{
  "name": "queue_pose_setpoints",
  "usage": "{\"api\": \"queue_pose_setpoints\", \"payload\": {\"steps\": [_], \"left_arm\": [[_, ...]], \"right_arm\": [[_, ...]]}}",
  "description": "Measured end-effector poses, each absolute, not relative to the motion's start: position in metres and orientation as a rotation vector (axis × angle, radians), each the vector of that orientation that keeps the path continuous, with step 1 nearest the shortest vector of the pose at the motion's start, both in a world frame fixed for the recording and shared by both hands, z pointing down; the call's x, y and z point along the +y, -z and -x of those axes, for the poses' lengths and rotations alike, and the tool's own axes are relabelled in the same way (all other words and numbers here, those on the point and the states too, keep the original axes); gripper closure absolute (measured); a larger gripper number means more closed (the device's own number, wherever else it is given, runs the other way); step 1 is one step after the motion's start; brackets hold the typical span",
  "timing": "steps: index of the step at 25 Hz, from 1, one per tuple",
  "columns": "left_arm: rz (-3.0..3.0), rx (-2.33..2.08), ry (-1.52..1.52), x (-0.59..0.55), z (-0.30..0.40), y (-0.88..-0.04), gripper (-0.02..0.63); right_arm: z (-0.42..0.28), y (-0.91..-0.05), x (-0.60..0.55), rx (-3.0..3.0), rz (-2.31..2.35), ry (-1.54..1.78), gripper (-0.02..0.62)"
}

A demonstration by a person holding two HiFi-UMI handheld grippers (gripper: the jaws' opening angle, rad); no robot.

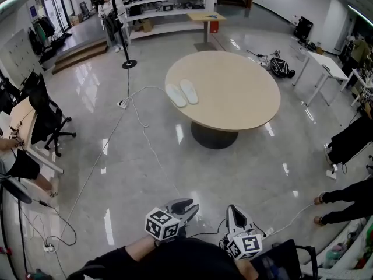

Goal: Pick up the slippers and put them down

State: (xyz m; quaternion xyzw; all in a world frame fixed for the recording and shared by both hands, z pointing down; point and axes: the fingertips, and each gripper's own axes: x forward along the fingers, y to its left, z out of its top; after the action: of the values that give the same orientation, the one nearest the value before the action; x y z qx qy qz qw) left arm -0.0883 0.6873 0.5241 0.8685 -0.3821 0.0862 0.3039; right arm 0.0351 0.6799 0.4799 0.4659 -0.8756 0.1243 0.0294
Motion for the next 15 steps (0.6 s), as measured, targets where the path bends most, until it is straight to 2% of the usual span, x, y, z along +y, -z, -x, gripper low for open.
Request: {"api": "queue_pose_setpoints", "payload": {"steps": [11,15], "left_arm": [[-2.341,-0.938,-0.173,0.549,0.151,-0.519,0.474],[-2.319,-0.952,-0.152,0.505,0.194,-0.525,0.474]], "right_arm": [[0.031,-0.484,0.555,-2.583,-1.46,-0.402,0.586],[0.069,-0.483,0.512,-2.564,-1.447,-0.368,0.586]]}}
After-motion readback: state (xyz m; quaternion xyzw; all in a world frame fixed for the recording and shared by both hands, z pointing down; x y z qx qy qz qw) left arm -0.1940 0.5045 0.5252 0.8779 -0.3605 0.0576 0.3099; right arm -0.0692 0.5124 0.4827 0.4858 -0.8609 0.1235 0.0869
